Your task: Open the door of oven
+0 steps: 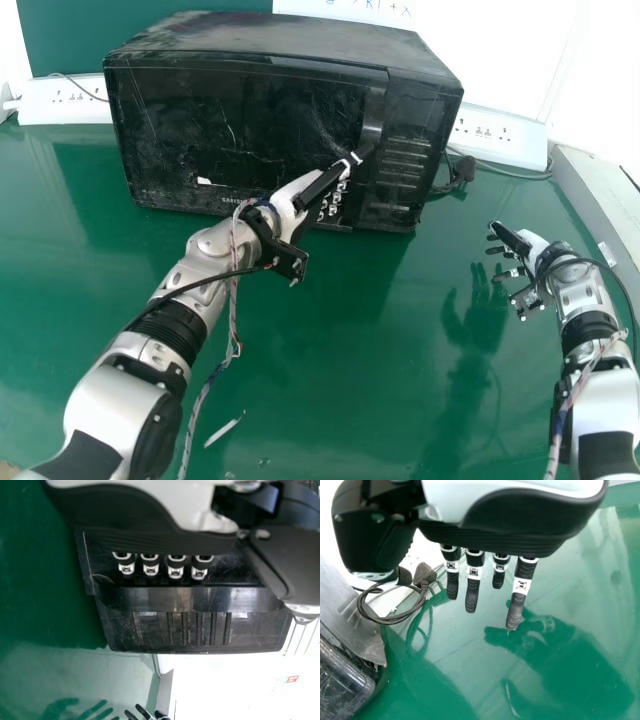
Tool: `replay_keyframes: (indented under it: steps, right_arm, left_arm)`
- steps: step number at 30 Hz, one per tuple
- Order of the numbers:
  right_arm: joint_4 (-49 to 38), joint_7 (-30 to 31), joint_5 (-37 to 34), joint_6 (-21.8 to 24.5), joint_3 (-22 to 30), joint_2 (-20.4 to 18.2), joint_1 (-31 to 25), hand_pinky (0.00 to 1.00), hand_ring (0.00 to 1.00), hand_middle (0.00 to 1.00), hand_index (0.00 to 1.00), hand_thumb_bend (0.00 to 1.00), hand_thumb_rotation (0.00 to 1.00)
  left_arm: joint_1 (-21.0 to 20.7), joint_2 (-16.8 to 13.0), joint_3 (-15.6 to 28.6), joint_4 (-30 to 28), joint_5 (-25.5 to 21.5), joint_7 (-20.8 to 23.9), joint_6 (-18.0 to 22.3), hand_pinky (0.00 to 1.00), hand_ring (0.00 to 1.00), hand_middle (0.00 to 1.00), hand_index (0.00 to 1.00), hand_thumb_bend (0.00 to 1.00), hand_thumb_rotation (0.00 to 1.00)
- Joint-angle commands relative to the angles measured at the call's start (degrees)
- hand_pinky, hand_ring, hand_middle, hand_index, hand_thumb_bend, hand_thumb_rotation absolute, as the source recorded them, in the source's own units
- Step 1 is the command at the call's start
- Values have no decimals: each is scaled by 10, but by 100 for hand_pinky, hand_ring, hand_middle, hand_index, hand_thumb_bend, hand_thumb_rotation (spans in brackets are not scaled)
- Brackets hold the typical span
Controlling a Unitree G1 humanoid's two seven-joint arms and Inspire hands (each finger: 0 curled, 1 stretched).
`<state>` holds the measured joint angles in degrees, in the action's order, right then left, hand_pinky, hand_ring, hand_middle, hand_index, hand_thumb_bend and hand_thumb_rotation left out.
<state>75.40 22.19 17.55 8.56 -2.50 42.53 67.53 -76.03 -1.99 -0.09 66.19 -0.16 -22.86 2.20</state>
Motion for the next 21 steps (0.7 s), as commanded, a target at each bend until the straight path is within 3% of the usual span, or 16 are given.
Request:
replay_keyframes:
  steps: [1,10,13,21]
  right_arm:
    - [22,17,0,17,-4,-26,-31,61,74,81,89,53,56]
    - [22,24,-1,15,-3,-25,-32,61,75,82,89,55,58]
    - [22,10,-4,17,1,-27,-33,60,74,80,88,53,54]
    - [23,17,0,14,-5,-27,-32,59,74,80,89,54,60]
  left_arm:
    - [-19,15,-2,9,4,0,5,94,98,94,96,100,92]
    - [-29,21,-3,22,10,6,7,89,97,93,96,100,92]
    - [-32,22,-2,29,11,11,9,88,96,93,97,100,92]
    - [-38,26,-2,43,19,22,15,87,95,92,97,100,92]
